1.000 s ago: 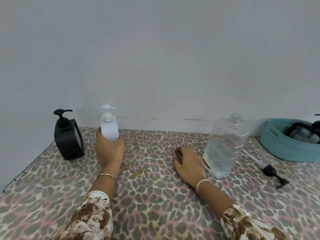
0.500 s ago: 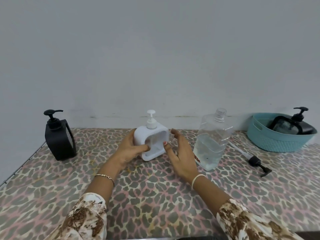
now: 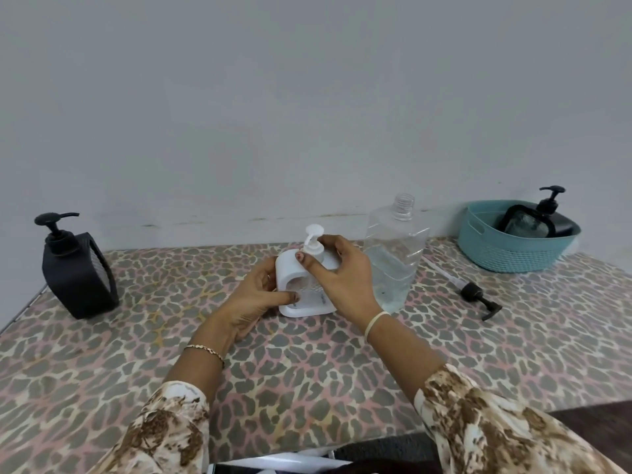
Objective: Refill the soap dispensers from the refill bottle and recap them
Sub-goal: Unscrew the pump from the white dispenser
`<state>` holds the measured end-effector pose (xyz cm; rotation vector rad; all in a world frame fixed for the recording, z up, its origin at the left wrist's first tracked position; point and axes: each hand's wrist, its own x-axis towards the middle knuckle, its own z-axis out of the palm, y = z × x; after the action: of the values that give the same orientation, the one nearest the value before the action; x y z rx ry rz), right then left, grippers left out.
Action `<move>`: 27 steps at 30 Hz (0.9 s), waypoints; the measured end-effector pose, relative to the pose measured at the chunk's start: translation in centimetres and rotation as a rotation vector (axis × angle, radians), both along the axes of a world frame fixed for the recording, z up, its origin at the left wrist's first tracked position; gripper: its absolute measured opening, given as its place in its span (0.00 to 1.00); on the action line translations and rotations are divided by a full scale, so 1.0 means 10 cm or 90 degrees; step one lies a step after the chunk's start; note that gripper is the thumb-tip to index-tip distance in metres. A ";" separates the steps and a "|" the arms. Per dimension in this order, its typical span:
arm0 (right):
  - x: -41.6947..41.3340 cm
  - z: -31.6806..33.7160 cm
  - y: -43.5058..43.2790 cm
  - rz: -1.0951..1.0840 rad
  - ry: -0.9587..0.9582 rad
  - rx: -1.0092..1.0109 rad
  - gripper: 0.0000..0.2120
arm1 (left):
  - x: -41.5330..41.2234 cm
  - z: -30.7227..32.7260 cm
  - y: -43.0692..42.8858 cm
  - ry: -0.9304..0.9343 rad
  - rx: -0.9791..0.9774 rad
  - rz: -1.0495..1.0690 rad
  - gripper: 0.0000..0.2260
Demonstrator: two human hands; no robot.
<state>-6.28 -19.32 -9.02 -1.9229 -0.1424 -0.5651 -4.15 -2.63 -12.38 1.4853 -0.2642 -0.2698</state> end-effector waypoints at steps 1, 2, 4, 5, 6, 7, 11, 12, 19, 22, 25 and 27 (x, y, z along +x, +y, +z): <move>0.01 0.00 0.01 -0.015 -0.001 0.006 0.13 | 0.00 -0.02 0.00 0.004 -0.001 -0.011 0.31; 0.02 0.00 0.01 -0.030 0.001 0.012 0.15 | -0.01 -0.04 -0.01 0.003 0.001 -0.021 0.32; 0.05 0.01 0.00 -0.041 0.017 0.016 0.16 | -0.01 -0.06 -0.02 -0.004 0.010 -0.017 0.35; 0.07 0.01 0.00 -0.035 0.026 0.014 0.15 | -0.02 -0.07 -0.03 -0.004 0.013 -0.004 0.37; 0.08 0.01 -0.01 -0.024 0.031 0.009 0.15 | -0.01 -0.08 -0.03 -0.002 0.013 0.011 0.38; 0.09 0.02 -0.02 -0.012 0.034 0.003 0.14 | -0.01 -0.09 -0.03 -0.002 0.012 0.019 0.38; 0.12 0.05 -0.04 0.009 0.040 -0.019 0.14 | 0.01 -0.11 -0.02 -0.007 0.016 0.008 0.34; 0.12 0.06 -0.05 0.015 0.043 -0.027 0.14 | 0.01 -0.11 -0.02 -0.006 0.014 0.004 0.33; 0.09 0.07 -0.11 0.081 0.076 -0.077 0.17 | 0.01 -0.07 -0.01 0.008 -0.007 -0.025 0.30; 0.04 0.07 -0.07 0.057 0.025 -0.098 0.19 | 0.01 -0.10 -0.01 0.002 -0.015 -0.011 0.31; 0.01 0.07 -0.01 -0.020 -0.025 -0.091 0.22 | 0.00 -0.12 -0.01 -0.001 -0.011 0.001 0.31; 0.00 0.09 0.01 -0.049 -0.022 -0.066 0.20 | 0.01 -0.12 -0.01 -0.001 -0.010 0.004 0.32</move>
<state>-6.26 -19.20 -8.10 -2.0274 -0.1220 -0.6531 -4.05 -2.77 -13.59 1.4699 -0.2621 -0.2608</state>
